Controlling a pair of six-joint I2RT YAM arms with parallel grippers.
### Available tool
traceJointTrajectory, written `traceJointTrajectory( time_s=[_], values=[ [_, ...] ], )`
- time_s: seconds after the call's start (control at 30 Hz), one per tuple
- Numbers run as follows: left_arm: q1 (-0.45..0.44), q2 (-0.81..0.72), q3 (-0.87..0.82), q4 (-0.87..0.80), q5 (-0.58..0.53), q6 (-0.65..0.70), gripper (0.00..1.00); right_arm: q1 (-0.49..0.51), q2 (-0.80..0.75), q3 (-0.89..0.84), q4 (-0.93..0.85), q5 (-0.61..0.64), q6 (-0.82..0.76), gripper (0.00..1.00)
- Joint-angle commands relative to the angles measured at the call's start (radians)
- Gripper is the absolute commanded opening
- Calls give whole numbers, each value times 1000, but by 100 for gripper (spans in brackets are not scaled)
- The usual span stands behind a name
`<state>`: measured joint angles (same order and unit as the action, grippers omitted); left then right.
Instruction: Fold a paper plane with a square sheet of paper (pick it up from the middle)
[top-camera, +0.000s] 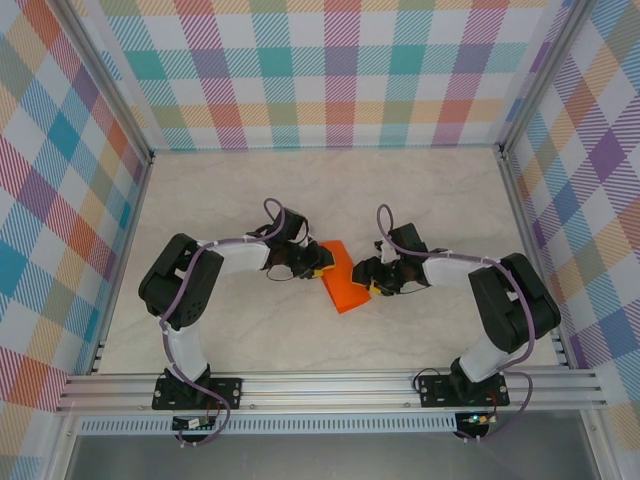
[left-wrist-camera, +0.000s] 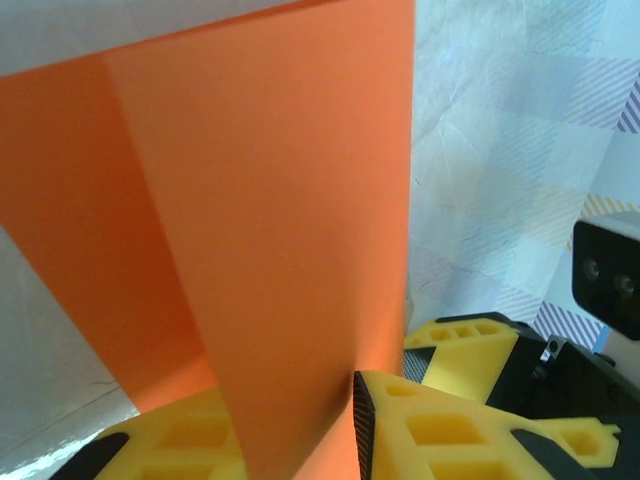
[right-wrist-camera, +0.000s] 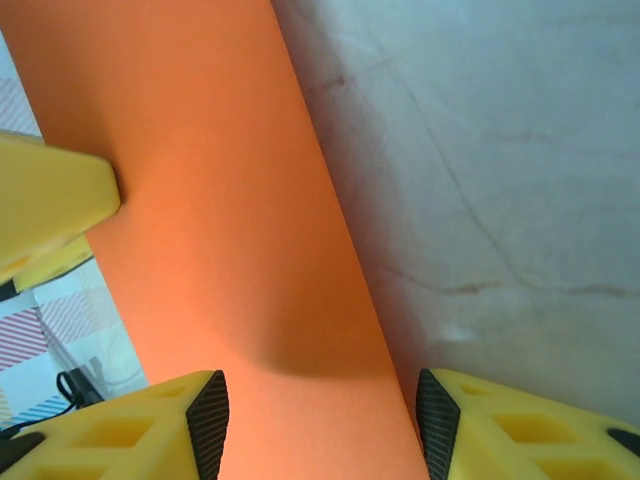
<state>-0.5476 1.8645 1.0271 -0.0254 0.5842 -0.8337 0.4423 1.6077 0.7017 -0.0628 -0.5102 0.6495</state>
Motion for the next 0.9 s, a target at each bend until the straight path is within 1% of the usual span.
traceJointTrajectory(
  time_s=[0.0, 0.17, 0.23, 0.43, 0.53, 0.67, 0.77, 0.87],
  values=[
    [6, 10, 44, -48, 19, 39, 25, 7, -51, -20, 29, -52, 21, 55],
    [5, 27, 93, -116, 40, 89, 15, 9, -72, -32, 14, -73, 11, 54],
    [2, 36, 113, -142, 57, 115, 10, 9, -83, -37, 11, -67, 15, 50],
    [-5, 44, 174, -239, 55, 175, 2, 9, -113, -30, -12, -51, 19, 50],
    [-6, 34, 220, -341, 44, 223, 0, 9, -151, -35, -34, -29, 25, 51],
    [-8, -2, 300, -511, 37, 319, 0, 9, -267, -45, -123, 51, 22, 52],
    [-8, -57, 343, -605, 34, 372, 0, 10, -396, -51, -218, 131, 8, 55],
    [-9, -97, 390, -690, 58, 433, 0, 9, -518, -56, -299, 192, -3, 57]
  ],
)
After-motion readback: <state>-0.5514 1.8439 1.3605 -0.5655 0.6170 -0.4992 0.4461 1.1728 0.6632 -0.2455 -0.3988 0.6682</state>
